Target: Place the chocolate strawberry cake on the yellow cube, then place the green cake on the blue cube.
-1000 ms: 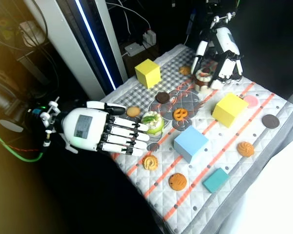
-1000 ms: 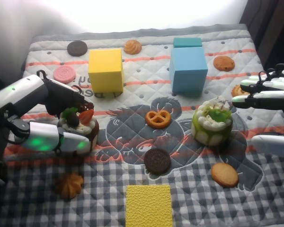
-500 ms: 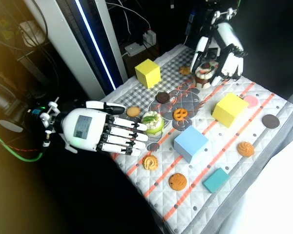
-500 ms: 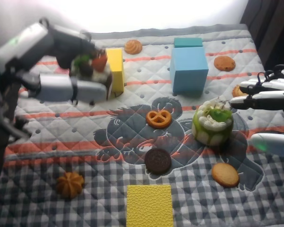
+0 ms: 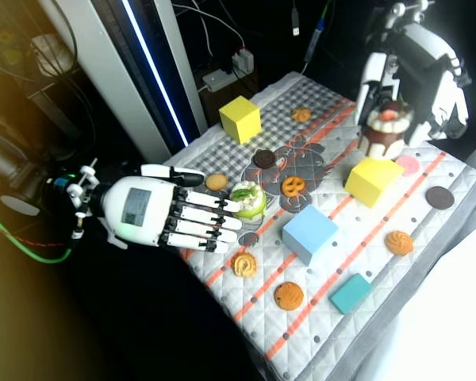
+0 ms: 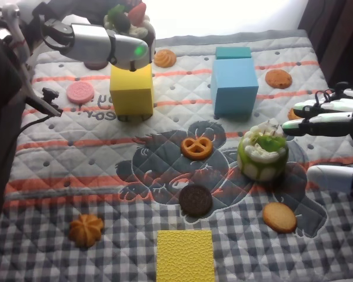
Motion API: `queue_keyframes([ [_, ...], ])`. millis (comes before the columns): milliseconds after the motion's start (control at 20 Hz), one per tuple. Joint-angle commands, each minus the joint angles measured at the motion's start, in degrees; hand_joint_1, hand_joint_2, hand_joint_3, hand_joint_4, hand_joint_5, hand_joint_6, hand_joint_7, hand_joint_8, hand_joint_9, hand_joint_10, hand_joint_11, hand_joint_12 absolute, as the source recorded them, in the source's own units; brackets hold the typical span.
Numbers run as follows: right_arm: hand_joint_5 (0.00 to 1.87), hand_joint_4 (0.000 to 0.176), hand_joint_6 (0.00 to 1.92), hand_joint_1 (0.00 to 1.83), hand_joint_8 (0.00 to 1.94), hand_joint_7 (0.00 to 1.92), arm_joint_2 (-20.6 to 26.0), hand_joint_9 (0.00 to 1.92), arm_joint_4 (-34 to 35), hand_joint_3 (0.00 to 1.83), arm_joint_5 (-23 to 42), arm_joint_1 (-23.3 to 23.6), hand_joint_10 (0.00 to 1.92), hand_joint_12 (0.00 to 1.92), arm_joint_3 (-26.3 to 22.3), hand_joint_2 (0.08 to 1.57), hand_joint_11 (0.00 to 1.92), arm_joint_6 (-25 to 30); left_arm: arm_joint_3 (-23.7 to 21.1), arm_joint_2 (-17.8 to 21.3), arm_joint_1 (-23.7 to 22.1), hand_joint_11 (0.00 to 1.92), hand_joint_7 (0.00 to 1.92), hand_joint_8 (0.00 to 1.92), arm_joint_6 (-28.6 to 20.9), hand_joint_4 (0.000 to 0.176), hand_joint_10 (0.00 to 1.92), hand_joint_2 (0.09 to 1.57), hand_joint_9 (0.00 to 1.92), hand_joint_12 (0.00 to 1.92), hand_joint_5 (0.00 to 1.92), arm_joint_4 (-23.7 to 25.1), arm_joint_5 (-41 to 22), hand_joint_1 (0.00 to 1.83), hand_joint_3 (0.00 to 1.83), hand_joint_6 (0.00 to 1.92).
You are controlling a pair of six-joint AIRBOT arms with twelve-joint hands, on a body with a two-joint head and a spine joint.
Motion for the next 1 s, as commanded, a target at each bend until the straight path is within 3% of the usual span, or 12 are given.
queue_keyframes([
  [0, 0.56, 0.086, 0.00, 0.36, 0.00, 0.36, -0.17, 0.35, 0.58, 0.00, 7.06, 0.79, 0.00, 0.73, 0.40, 1.23, 0.08, 0.56, 0.71, -0.04, -1.14, 0.32, 1.12, 0.68, 0.48, 0.000, 1.03, 1.05, 0.88, 1.76, 1.14, -0.17, -5.94, 1.16, 0.00, 0.66],
  [50, 0.56, 0.090, 0.00, 0.36, 0.00, 0.36, -0.26, 0.35, 0.53, 0.00, 7.06, 0.85, 0.00, 0.74, 0.49, 1.23, 0.08, 0.61, 0.91, -0.37, -1.48, 0.30, 1.16, 0.56, 2.30, 0.000, 1.14, 1.05, 0.87, 1.81, 1.13, -0.75, -5.38, 1.12, 0.00, 0.72],
  [100, 0.57, 0.073, 0.00, 0.37, 0.00, 0.37, -0.32, 0.36, 0.49, 0.00, 7.07, 0.88, 0.00, 0.75, 0.57, 1.23, 0.08, 0.63, 1.11, -0.76, -1.95, 0.33, 1.19, 0.54, 4.30, 0.057, 1.24, 1.06, 0.86, 1.85, 1.11, -1.16, -4.73, 1.10, 0.00, 0.76],
  [150, 0.57, 0.074, 0.00, 0.36, 0.00, 0.37, -0.39, 0.36, 0.43, 0.00, 7.09, 0.93, 0.00, 0.75, 0.68, 1.23, 0.07, 0.68, 1.57, -1.31, -2.20, 0.35, 1.18, 0.53, 5.43, 0.092, 1.29, 1.06, 0.82, 1.87, 1.10, -1.43, -4.28, 1.08, 0.00, 0.78],
  [250, 0.57, 0.095, 0.00, 0.36, 0.00, 0.38, -0.68, 0.37, 0.25, 0.00, 7.20, 1.00, 0.01, 0.76, 0.98, 1.22, 0.09, 1.27, 3.06, -2.59, -2.18, 0.32, 1.15, 0.58, 5.43, 0.147, 1.41, 1.06, 0.73, 1.92, 1.10, -2.32, -3.55, 1.06, 0.00, 0.78],
  [300, 0.57, 0.102, 0.00, 0.37, 0.00, 0.38, -0.76, 0.37, 0.17, 0.00, 7.30, 1.00, 0.00, 0.75, 1.02, 1.23, 0.09, 1.36, 3.51, -2.90, -1.99, 0.29, 1.16, 0.57, 5.44, 0.162, 1.37, 1.05, 0.77, 1.90, 1.11, -2.80, -3.09, 1.06, 0.00, 0.76],
  [400, 0.55, 0.109, 0.00, 0.36, 0.00, 0.37, -0.84, 0.37, 0.10, 0.00, 7.33, 1.00, 0.00, 0.64, 1.01, 1.23, 0.14, 1.42, 3.78, -2.94, -1.23, 0.25, 1.22, 0.54, 5.44, 0.142, 1.28, 1.04, 0.82, 1.83, 1.14, -3.67, -2.54, 1.08, 0.00, 0.70],
  [450, 0.55, 0.115, 0.00, 0.36, 0.00, 0.37, -0.87, 0.36, 0.10, 0.00, 7.33, 0.97, 0.00, 0.62, 1.01, 1.23, 0.14, 1.67, 3.83, -2.86, -0.83, 0.22, 1.23, 0.52, 5.44, 0.169, 1.23, 1.04, 0.81, 1.78, 1.14, -4.10, -2.32, 1.07, 0.00, 0.71],
  [550, 0.55, 0.129, 0.00, 0.34, 0.00, 0.37, -0.87, 0.37, 0.10, 0.00, 7.37, 0.75, 0.00, 0.62, 1.00, 1.22, 0.14, 2.02, 3.76, -2.52, -0.28, 0.20, 1.26, 0.48, 5.44, 0.176, 1.13, 1.04, 0.84, 1.73, 1.13, -4.56, -2.22, 1.06, 0.00, 0.72],
  [700, 0.55, 0.100, 0.00, 0.38, 0.00, 0.36, -0.81, 0.35, 0.14, 0.00, 8.19, 0.73, 0.00, 0.62, 0.93, 1.21, 0.12, 2.20, 3.26, -1.81, 0.04, 0.16, 1.27, 0.45, 5.44, 0.176, 1.14, 1.04, 0.81, 1.71, 1.13, -4.83, -2.39, 1.06, 0.00, 0.72],
  [800, 0.50, 0.099, 0.00, 0.36, 0.00, 0.31, -0.57, 0.29, 0.48, 0.00, 8.91, 0.73, 0.00, 0.66, 0.93, 1.21, 0.05, 2.25, 3.13, -1.65, 0.03, 0.12, 1.23, 0.58, 5.43, 0.175, 1.28, 1.03, 0.75, 1.80, 1.16, -4.86, -2.75, 1.07, 0.00, 0.67],
  [950, 0.47, 0.114, 0.00, 0.36, 0.00, 0.26, -0.14, 0.24, 1.03, 0.00, 10.03, 0.73, 0.00, 0.56, 0.93, 1.20, 0.00, 2.25, 3.11, -1.58, 0.39, 0.17, 1.17, 0.65, 5.44, 0.171, 1.25, 1.03, 0.78, 1.81, 1.15, -4.89, -2.79, 1.07, 0.00, 0.69],
])
